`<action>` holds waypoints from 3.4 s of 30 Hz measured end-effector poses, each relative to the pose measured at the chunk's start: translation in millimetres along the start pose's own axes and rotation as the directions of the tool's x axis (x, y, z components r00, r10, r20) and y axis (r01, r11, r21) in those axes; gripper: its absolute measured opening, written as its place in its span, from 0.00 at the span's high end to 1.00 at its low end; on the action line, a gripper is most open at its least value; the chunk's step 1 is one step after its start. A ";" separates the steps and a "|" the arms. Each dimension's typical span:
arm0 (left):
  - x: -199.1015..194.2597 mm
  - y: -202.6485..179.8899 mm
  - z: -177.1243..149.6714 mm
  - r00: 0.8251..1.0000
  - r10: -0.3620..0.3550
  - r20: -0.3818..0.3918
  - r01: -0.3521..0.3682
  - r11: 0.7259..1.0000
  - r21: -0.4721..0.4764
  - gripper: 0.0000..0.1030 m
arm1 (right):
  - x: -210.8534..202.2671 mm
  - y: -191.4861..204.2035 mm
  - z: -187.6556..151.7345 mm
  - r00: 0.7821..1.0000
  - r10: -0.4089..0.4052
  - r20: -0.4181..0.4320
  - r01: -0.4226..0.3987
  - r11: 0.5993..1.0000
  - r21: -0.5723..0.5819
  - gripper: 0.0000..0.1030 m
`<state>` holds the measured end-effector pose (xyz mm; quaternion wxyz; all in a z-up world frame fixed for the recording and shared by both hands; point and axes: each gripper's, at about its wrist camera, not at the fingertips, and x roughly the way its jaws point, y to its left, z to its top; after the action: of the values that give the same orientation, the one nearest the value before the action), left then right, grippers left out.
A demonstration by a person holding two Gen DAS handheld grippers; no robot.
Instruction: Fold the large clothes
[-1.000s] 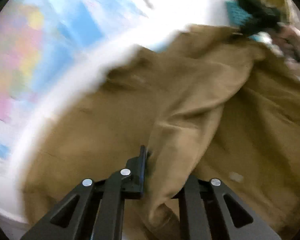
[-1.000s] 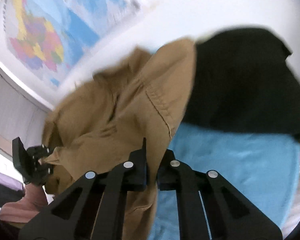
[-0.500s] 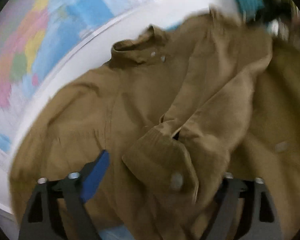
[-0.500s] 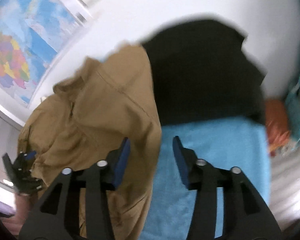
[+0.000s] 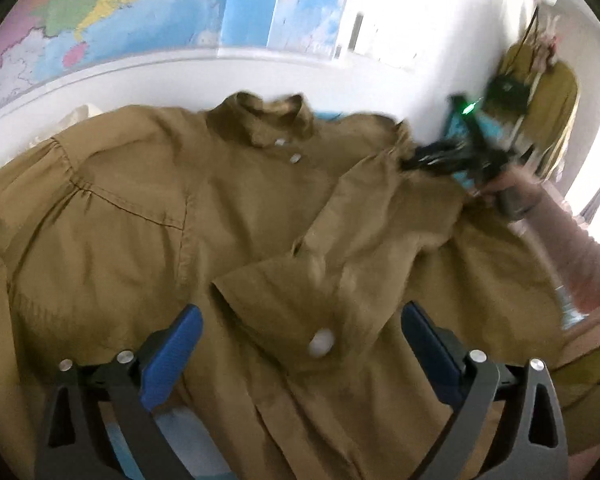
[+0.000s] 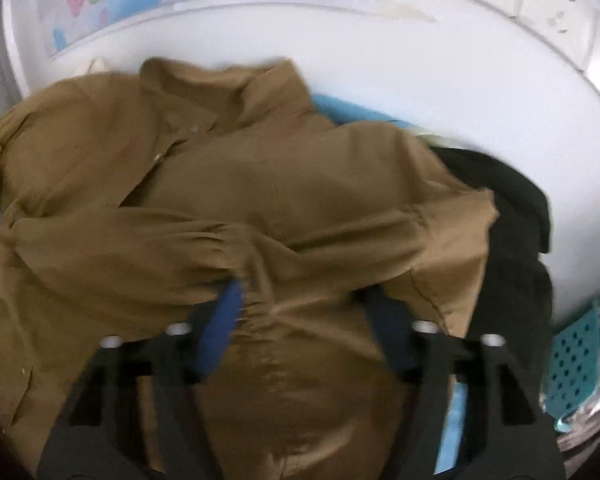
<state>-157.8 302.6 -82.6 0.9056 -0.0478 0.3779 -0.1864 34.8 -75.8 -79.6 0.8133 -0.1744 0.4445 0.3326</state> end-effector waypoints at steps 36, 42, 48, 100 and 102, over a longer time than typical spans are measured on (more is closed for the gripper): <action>53.2 26.5 85.3 0.893 0.446 -0.051 -0.448 0.893 -0.034 0.25 | -3.8 35.2 43.2 0.998 0.021 0.060 -0.023 0.999 0.044 0.47; -49.5 34.2 59.6 0.825 0.563 0.048 -0.559 0.826 -0.075 0.16 | 13.4 27.4 37.1 1.000 0.011 -0.006 -0.011 0.997 0.074 0.51; -117.8 68.6 9.5 0.764 0.645 0.001 -0.637 0.755 -0.156 0.14 | -36.4 68.7 37.7 0.994 0.086 0.075 -0.087 0.996 0.014 0.37; 0.6 25.9 80.5 0.990 0.139 -0.036 -0.143 0.974 -0.174 0.37 | -56.5 7.3 32.3 0.909 0.415 0.032 -0.411 0.883 0.226 0.80; 24.3 27.8 72.7 0.982 0.166 -0.096 -0.180 0.969 -0.167 0.37 | -31.7 -4.6 17.1 0.918 0.397 -0.016 -0.373 0.876 0.307 0.44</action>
<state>-82.7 315.3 -53.5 0.8946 -0.0865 0.4321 -0.0747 36.2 -81.4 -43.7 0.7295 0.0289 0.5468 0.4099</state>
